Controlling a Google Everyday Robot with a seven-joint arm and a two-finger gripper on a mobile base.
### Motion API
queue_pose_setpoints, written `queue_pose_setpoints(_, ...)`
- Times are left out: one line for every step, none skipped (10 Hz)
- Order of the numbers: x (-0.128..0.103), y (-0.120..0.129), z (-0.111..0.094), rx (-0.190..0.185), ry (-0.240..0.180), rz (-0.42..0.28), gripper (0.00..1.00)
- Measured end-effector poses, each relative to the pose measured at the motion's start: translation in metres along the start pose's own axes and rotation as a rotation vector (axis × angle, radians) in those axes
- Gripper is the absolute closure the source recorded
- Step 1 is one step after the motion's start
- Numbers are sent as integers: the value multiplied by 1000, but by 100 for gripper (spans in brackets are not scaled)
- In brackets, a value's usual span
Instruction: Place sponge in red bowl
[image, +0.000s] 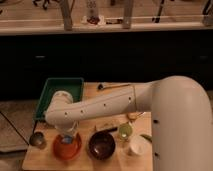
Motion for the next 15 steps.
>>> queue_pose_setpoints(0,0,0,1,0,-5,90)
queue_pose_setpoints(0,1,0,2,0,-9,86)
queue_pose_setpoints(-1,2,0,3,0,-22,86)
queue_pose_setpoints(-1,1,0,3,0,-32,90)
queue_pose_setpoints(-1,1,0,3,-1,-35,90)
queue_pose_setpoints(-1,2,0,5,1,-38,90)
queue_pose_setpoints(-1,4,0,6,1,-43,90)
queue_pose_setpoints(-1,5,0,6,2,-47,88)
queue_pose_setpoints(0,7,0,7,2,-64,85)
queue_pose_setpoints(0,7,0,8,2,-71,89)
queue_pose_setpoints(-2,4,0,9,-1,-84,96)
queue_pose_setpoints(-1,4,0,9,2,-91,96)
queue_pose_setpoints(-1,5,0,9,2,-100,96)
queue_pose_setpoints(-2,5,-1,9,2,-112,96)
queue_pose_setpoints(-2,4,-1,9,1,-121,96)
